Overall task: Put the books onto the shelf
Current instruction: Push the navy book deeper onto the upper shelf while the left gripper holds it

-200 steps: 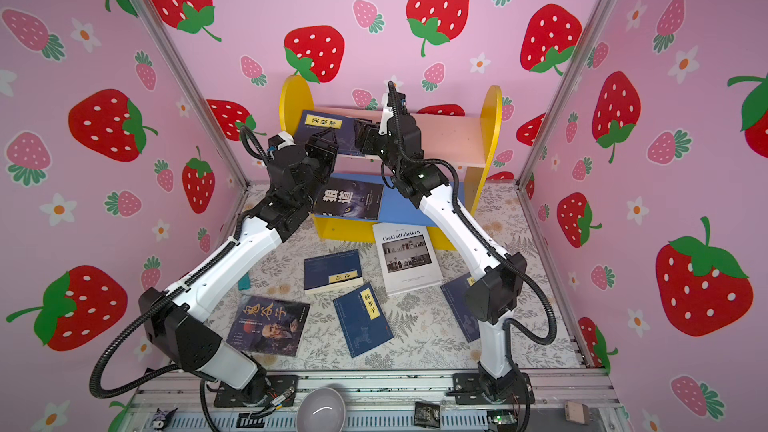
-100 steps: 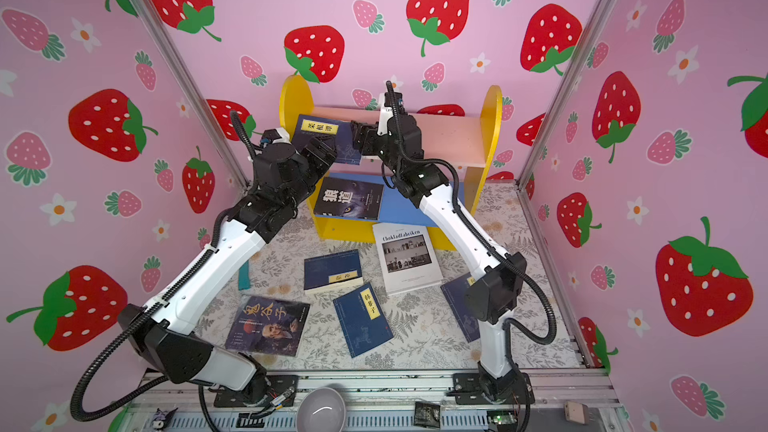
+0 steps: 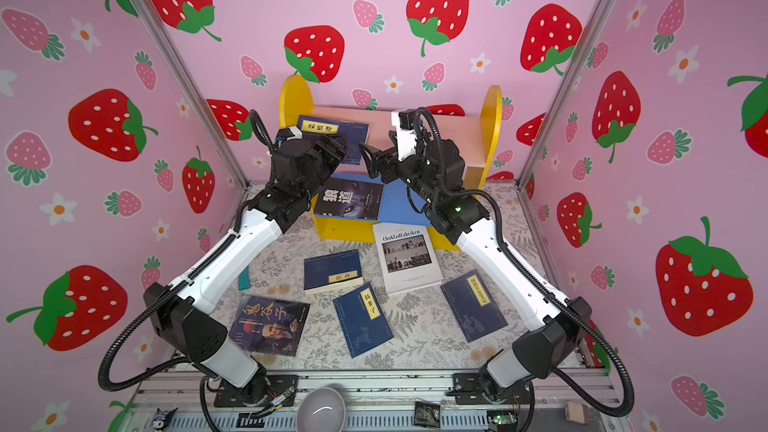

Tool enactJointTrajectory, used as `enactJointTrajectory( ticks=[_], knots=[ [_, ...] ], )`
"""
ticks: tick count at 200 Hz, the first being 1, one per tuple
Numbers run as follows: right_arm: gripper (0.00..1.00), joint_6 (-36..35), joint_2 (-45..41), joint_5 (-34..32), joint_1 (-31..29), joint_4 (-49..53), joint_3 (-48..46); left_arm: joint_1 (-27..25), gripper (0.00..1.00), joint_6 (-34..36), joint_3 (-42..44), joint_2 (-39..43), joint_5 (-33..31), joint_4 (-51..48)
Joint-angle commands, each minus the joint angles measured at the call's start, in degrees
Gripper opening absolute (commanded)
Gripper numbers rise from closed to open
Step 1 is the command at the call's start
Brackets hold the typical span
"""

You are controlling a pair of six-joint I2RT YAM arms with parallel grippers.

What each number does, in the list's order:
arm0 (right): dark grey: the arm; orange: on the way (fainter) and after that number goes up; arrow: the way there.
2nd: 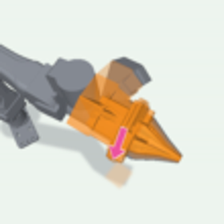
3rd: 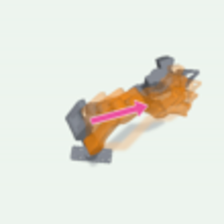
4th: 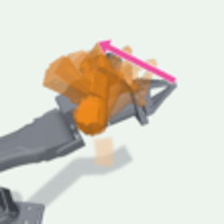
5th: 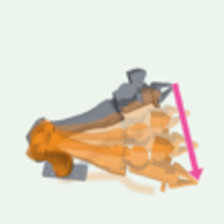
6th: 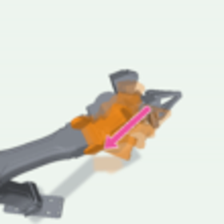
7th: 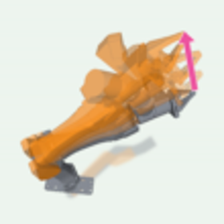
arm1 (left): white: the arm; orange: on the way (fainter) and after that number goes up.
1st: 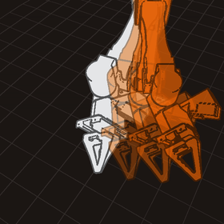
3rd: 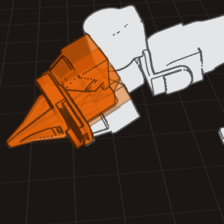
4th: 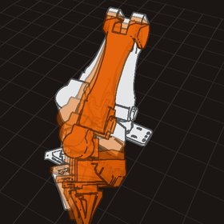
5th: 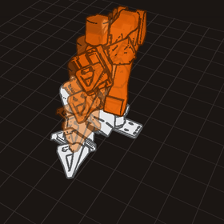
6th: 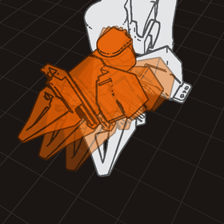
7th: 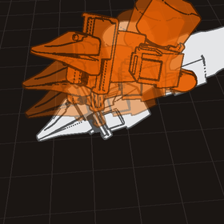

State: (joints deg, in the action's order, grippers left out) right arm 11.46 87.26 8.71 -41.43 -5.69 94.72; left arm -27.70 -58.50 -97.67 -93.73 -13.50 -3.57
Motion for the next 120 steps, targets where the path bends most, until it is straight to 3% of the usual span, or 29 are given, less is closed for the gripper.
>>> enactJointTrajectory(
  ticks=[1, 120],
  knots=[
    [0.85, -9.4, 1.8, 3.9, -1.3, -3.9, -3.2, -0.1, 0.78, -0.6, -4.4, 0.2, -1.5, 3.1],
    [0.8, -16.9, 8.6, -4.1, -2.9, -11.0, -2.7, 1.1, 0.85, -10.8, -5.5, -4.5, -1.5, 10.2]
  ],
)
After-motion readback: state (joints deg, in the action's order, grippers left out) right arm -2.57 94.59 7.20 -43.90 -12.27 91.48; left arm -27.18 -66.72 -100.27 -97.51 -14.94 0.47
